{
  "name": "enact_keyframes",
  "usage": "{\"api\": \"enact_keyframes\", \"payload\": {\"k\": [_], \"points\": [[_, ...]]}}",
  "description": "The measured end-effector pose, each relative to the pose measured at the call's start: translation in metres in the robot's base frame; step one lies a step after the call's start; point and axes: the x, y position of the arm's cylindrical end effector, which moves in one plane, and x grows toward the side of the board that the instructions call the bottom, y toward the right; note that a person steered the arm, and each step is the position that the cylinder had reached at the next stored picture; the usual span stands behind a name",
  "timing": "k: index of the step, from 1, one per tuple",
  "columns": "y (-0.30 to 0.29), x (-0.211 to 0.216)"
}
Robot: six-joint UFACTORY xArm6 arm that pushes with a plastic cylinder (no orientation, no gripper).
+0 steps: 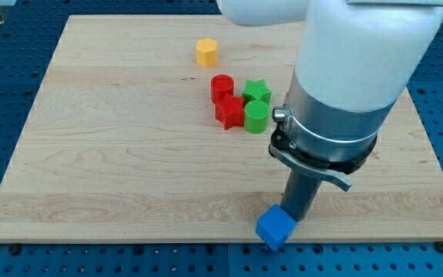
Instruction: Push the blue triangle towards the center right of the board
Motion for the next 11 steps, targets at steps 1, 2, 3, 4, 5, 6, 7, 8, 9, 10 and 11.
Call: {"api": "enact_keyframes", "payload": {"k": [1, 2, 3, 4, 5, 6, 7, 8, 9, 10, 11], "points": [[-0.001, -0.001], [0.065, -0.014], [0.142, 0.006], [0.143, 0.019], [0.141, 0.021], [0.123, 0.021], [0.109, 0.002], [0.137, -0.05], [0.145, -0.121], [0.153, -0.19], [0.152, -0.246]]}}
